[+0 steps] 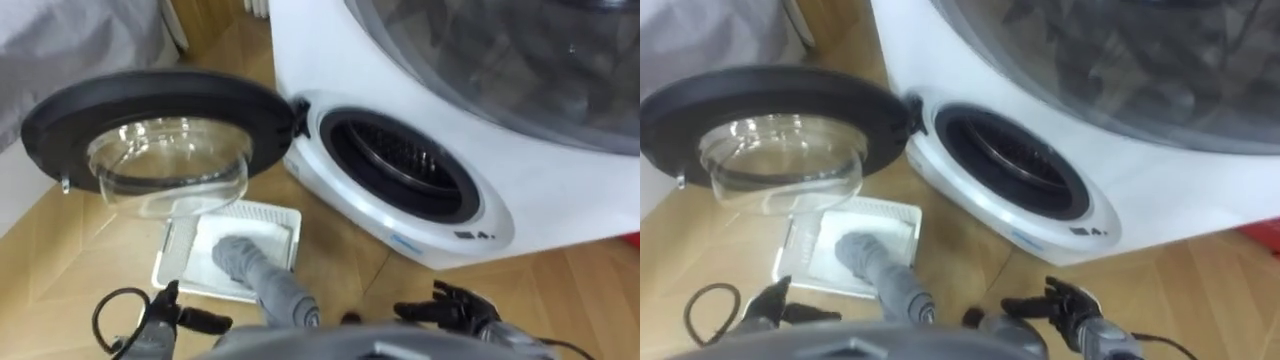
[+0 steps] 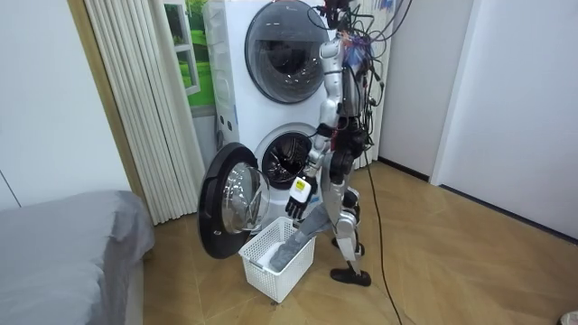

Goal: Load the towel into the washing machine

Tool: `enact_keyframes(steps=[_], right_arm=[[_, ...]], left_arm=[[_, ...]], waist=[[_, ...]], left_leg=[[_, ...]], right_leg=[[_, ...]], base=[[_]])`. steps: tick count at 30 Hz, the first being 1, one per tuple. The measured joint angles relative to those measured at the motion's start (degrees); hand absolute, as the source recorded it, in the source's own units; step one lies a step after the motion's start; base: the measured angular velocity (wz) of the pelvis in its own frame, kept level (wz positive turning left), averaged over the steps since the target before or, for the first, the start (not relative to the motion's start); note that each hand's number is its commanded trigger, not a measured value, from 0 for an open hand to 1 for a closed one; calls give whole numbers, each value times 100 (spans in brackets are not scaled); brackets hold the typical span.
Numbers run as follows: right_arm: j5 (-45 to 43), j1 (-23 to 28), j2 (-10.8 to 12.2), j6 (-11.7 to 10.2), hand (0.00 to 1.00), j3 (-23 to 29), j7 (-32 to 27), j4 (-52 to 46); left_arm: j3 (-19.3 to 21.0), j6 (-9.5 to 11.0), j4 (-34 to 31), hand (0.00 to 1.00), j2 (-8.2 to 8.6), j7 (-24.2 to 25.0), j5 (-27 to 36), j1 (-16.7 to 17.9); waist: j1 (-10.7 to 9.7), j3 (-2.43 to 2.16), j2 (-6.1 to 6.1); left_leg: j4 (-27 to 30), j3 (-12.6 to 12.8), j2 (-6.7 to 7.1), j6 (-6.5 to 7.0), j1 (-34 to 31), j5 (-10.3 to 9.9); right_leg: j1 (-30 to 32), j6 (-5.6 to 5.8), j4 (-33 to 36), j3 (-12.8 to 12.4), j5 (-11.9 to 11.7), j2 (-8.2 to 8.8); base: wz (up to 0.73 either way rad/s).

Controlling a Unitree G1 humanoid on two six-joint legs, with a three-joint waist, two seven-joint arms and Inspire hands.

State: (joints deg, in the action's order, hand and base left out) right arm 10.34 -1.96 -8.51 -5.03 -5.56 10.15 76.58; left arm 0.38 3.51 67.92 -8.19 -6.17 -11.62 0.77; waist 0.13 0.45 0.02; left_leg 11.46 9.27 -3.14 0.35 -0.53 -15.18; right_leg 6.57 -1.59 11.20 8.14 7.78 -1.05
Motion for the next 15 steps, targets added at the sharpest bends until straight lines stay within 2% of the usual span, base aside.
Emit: enact_keyframes(steps=[2, 3, 4, 6, 8, 12, 14, 15], right_arm=[[-177, -261, 2, -41, 0, 0, 3, 129], [-213, -322, 2, -45, 0, 0, 0, 152], [-272, -391, 0, -44, 0, -4, -12, 158], [-336, -532, -1, -47, 0, -23, -35, 159], [-442, -734, 16, -57, 0, -97, -108, 161], [-448, -924, 24, -136, 0, -218, -204, 152], [-474, -1044, 28, -136, 0, -298, -205, 147], [-489, -1069, 24, -136, 0, -331, -205, 146]], left_arm=[[-8, 110, 140, 0, 8, -2, -475, -312], [-14, 129, 165, 0, 15, -2, -570, -406], [-77, 163, 202, 0, 32, -17, -661, -507], [-188, 232, 251, 0, 65, -53, -722, -674], [-341, 309, 402, 0, 63, -70, -1036, -889], [-508, 355, 492, 0, 76, -78, -1470, -1186], [-632, 410, 528, 0, 89, -77, -1583, -1481], [-633, 410, 531, 0, 97, -78, -1650, -1551]], waist=[[-3, 28, 26], [-16, 30, 26], [-41, 56, 31], [-87, 77, 28], [-127, 148, 0], [-203, 215, -48], [-220, 312, -57], [-228, 318, -52]], left_leg=[[50, 5, 0, 16, -240, 10], [70, 6, 1, 18, -300, 11], [166, 8, -1, 18, -439, 11], [272, 16, 5, 18, -637, 11], [374, 121, 13, 18, -832, 11], [789, 161, 60, 18, -1322, 9], [1068, 174, 76, 47, -1689, -10], [1144, 174, 75, 68, -1801, -25]], right_leg=[[299, -10, 158, -15, -6, 11], [365, -13, 190, -20, -7, 19], [509, -13, 303, -23, -7, 63], [766, -14, 495, -35, -7, 90], [1077, -14, 736, -158, -6, 96], [1488, -14, 910, -196, -6, 163], [1785, -15, 1042, -196, -6, 209], [1886, -15, 1092, -200, -7, 216]], base=[[-6], [-4], [0], [-8], [-24], [-12], [0], [0]])
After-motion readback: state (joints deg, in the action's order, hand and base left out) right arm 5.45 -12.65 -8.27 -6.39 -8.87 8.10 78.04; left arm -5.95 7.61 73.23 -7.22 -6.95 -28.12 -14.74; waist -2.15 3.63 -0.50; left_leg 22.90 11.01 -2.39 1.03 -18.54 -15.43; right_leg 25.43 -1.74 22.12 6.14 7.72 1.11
